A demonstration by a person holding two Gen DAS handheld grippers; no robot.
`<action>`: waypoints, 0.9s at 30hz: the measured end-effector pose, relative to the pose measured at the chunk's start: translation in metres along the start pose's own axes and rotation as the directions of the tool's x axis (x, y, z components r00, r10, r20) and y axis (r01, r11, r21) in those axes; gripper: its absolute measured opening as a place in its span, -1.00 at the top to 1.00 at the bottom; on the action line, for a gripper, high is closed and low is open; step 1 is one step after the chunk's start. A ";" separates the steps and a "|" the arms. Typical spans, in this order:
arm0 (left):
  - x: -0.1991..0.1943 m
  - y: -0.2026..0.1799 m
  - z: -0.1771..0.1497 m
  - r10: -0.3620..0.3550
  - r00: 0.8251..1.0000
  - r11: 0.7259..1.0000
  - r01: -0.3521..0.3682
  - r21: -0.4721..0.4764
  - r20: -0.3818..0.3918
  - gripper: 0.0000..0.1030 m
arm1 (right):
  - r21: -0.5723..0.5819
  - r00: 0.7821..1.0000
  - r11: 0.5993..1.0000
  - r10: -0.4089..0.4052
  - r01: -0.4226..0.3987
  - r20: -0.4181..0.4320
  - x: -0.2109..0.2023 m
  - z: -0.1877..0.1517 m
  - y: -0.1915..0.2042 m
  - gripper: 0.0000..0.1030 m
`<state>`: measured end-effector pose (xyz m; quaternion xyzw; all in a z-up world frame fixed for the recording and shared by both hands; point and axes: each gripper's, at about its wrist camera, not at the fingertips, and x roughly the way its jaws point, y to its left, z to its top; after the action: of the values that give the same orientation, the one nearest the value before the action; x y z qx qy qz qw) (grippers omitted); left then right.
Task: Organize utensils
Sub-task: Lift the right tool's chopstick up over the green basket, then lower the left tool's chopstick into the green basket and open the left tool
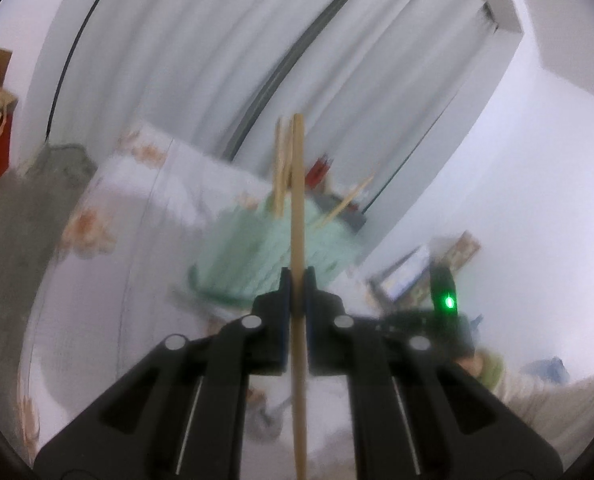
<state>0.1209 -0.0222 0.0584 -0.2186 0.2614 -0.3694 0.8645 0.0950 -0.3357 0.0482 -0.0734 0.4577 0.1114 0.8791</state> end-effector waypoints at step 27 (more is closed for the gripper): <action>0.166 -0.029 0.096 0.180 0.949 0.980 -0.195 0.031 0.260 0.91 | 0.271 0.894 0.951 0.011 -0.148 0.448 -0.098 -0.015 -0.060 0.88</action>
<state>0.2627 -0.1477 0.1009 -0.2145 0.1566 -0.2613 0.9280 0.0439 -0.4096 0.1219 0.1060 0.2608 0.0912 0.9552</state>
